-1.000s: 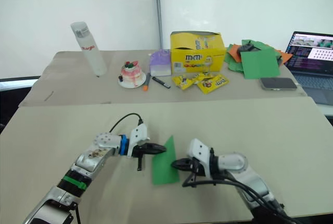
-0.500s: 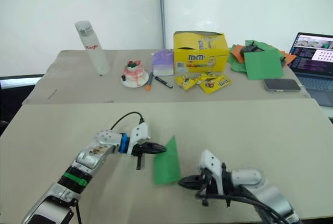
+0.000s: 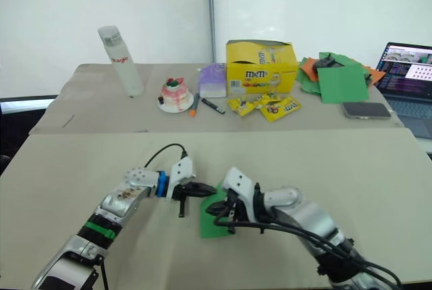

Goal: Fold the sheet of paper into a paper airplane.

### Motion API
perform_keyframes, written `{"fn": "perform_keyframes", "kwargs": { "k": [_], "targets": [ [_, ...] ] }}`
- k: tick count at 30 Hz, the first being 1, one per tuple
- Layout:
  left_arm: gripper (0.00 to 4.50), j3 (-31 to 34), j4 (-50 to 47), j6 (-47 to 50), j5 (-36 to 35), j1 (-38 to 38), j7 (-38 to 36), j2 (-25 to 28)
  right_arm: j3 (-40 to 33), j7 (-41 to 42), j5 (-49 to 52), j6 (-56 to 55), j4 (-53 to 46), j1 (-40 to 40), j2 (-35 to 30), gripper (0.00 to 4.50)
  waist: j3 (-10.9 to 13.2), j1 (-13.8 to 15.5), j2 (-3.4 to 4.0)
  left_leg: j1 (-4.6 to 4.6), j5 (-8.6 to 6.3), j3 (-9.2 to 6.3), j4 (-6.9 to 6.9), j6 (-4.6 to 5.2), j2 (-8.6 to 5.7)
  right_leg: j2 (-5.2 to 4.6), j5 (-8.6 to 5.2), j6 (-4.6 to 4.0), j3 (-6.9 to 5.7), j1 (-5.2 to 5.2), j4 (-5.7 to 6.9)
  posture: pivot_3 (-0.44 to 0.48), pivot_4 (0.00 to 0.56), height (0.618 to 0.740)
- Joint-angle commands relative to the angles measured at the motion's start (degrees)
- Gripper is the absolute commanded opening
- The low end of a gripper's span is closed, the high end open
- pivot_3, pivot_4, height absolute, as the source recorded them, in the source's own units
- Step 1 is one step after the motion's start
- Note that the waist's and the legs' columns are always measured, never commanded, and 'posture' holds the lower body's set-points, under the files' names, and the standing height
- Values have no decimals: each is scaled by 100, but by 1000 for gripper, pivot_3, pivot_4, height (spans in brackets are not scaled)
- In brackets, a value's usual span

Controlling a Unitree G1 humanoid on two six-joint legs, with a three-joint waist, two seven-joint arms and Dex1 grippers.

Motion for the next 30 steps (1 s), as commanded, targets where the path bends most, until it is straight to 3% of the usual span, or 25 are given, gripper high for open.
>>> {"fn": "perform_keyframes", "kwargs": {
  "k": [1,7,17,24,30],
  "targets": [
    [0,-104,125,-116,86,-28,-184,35,169,-210,-510,-174,308,50,-59,28,-1,-3,3,0,0,0,0,0,0,0,0,0,-1,-1,1,0,150,740],
    [0,-8,995,-190,332,-788,408,-518,131,-268,-617,59,199,246,-126,28,-3,39,2,5,0,-5,11,0,-2,0,1,0,-10,13,-4,0,150,740],
    [0,81,1812,-606,499,-1431,451,-857,45,-405,-594,207,41,343,-123,28,-2,-2,1,-1,0,-4,14,1,-4,3,2,2,-9,6,-4,0,150,740],
    [0,351,865,-466,-62,-899,-209,-467,17,-374,-573,200,171,285,-61,28,-3,-25,2,0,-1,-4,12,1,0,4,2,2,-7,4,-3,0,150,740],
    [0,84,91,-321,27,-45,-463,-56,18,-346,-605,181,398,166,63,28,-5,-36,5,4,-1,-5,9,1,8,8,2,1,-6,5,2,0,150,740]
  ]
}}
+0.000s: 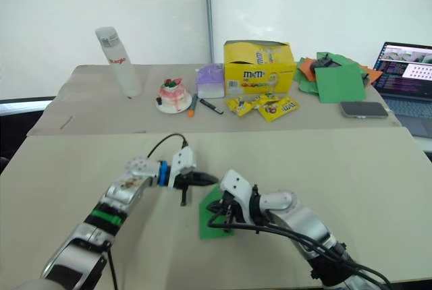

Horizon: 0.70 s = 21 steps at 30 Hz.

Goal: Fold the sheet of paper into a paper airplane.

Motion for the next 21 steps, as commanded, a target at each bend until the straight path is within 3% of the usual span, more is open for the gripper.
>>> {"fn": "perform_keyframes", "kwargs": {
  "k": [1,16,21],
  "targets": [
    [0,-113,-351,-12,56,214,-115,184,20,-72,-192,236,424,22,-79,28,0,16,-1,0,0,0,1,0,0,0,0,0,-1,0,1,0,150,740],
    [0,-243,-1361,142,-100,1029,-630,1227,-312,216,-173,144,582,-80,-409,28,-14,46,21,12,-2,0,-6,3,1,-4,1,-2,-1,4,-7,0,150,740],
    [0,226,-1388,436,-656,694,-339,866,-563,196,-18,232,203,104,-530,28,-11,75,20,9,-4,0,-5,6,-4,-10,1,-2,-3,3,-8,0,150,740]
  ]
}}
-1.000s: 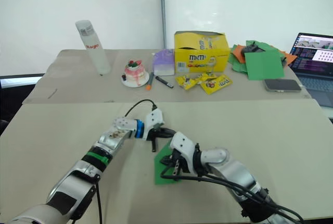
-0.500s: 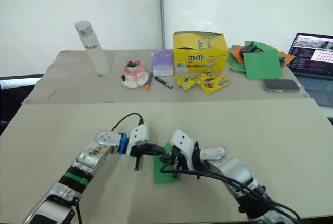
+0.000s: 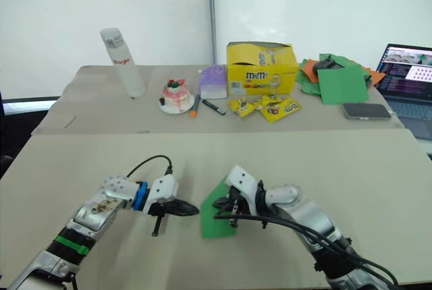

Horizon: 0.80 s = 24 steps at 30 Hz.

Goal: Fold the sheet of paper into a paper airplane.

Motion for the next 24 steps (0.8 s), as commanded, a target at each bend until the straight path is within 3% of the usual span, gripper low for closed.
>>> {"fn": "perform_keyframes", "kwargs": {
  "k": [1,10,14,21,24],
  "targets": [
    [0,382,-97,311,-470,-269,202,-286,-355,-187,-32,288,-27,224,-218,28,4,26,-4,-7,0,0,2,0,-3,-4,0,0,-2,1,0,0,150,740],
    [0,604,-186,310,-616,-1000,30,-203,-1286,-579,575,1150,-1509,698,-481,28,11,-48,-9,-18,0,1,-5,0,4,6,1,1,2,-10,0,0,150,740],
    [0,228,332,-898,97,-1322,-258,-29,-1763,-618,847,1457,-1840,756,-695,28,26,-48,-12,-17,0,2,-11,-1,7,10,1,0,3,-11,-3,0,150,740],
    [0,-249,1898,-3310,924,-2025,-415,-303,-2327,-827,1045,1601,-2051,1057,-877,28,36,-2,-28,-21,0,6,-10,-1,3,4,1,0,2,-8,-11,0,150,740],
    [830,-303,2467,-3831,945,-2300,-458,-529,-2358,-983,1060,1596,-2110,1178,-788,0,40,-5,-34,-21,0,6,-9,0,3,5,1,0,2,-7,-11,0,150,740]
  ]
}}
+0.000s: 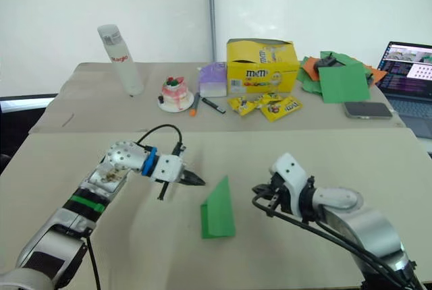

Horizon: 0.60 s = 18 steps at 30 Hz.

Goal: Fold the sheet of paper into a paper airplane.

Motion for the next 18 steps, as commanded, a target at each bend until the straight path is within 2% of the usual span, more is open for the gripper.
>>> {"fn": "perform_keyframes", "kwargs": {
  "k": [1,5,13,18],
  "targets": [
    [1172,-52,559,-819,85,-335,-39,-209,-144,-200,115,35,-279,80,90,0,3,-19,-5,-1,0,1,1,0,0,1,0,0,0,0,1,0,150,740],
    [2442,-177,1267,-1686,509,-665,296,-478,-215,-456,133,83,-391,125,178,0,6,-23,-9,0,0,1,1,0,1,4,0,0,0,-1,3,0,150,740],
    [2442,-493,2209,-2906,1181,-1089,813,-792,-315,-710,182,150,-428,115,207,0,10,-22,-16,0,0,2,5,1,-8,6,0,1,0,0,6,0,150,740],
    [967,-531,2321,-3026,1154,-1058,838,-806,-332,-809,191,143,-403,83,199,0,10,-35,-16,0,0,1,8,1,-9,8,0,2,-1,1,9,0,150,740]
  ]
}}
